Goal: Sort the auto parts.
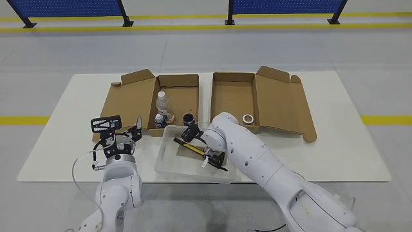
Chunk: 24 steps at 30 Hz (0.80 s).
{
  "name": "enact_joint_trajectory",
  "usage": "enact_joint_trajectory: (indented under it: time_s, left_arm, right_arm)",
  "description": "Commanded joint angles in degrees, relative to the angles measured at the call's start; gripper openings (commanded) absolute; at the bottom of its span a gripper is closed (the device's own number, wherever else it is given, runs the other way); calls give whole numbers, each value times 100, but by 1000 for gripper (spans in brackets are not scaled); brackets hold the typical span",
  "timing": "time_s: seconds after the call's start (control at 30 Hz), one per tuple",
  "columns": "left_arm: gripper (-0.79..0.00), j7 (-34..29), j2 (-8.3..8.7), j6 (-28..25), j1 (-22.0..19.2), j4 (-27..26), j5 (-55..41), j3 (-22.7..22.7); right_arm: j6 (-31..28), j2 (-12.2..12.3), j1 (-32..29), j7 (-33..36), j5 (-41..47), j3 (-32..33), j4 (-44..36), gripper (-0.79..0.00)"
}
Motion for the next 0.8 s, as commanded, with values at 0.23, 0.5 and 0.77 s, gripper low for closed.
enact_joint_trajectory:
  time_s: [0.23,0.5,0.77]
  left_arm:
    - [0,0,0,0,0,0,0,0]
    - [0,0,0,0,0,0,0,0]
    - [0,0,0,0,0,0,0,0]
  right_arm:
    - [-163,-28,-79,-262,-43,-37,154,-416]
    - [-221,-63,-69,-361,19,-16,345,-459]
    - [-295,-107,-26,-509,81,-1,498,-785]
